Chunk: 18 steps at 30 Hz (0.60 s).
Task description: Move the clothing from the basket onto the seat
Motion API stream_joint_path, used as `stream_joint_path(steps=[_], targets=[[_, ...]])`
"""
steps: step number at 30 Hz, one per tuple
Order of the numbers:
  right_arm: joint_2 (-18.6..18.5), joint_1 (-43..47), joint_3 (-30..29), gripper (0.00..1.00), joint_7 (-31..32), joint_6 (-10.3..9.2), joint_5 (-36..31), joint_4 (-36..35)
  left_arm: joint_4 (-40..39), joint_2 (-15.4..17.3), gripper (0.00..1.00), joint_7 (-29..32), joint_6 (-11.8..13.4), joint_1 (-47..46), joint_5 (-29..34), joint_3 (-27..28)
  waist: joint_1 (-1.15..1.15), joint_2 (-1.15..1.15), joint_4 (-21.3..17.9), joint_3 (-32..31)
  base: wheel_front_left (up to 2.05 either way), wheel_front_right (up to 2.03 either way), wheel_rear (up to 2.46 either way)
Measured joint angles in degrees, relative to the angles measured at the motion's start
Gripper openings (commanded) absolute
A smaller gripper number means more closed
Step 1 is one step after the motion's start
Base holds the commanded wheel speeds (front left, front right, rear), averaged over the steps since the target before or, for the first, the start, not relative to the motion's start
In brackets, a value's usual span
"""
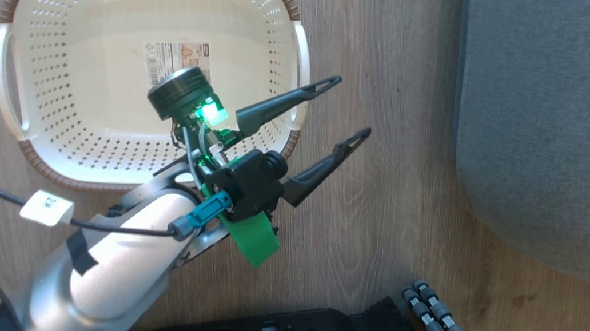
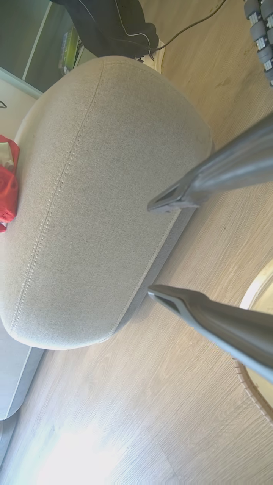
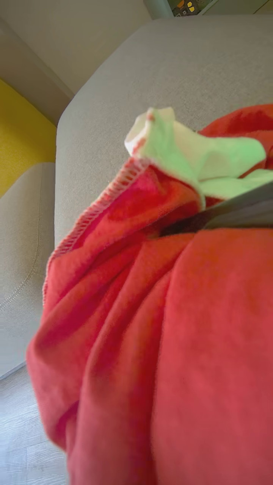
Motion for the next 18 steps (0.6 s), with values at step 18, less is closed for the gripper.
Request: stream_joint_path(steps=[18], targets=[[2.10,5.53,-0.15,1.00,9.61,0.00,-9.64,0.45,2.99,-3.12,1.00,0.00,-0.01,5.39,-0.43,-1.30,0.00,0.01,0.56,-14.60,0.00,0.00,0.00]])
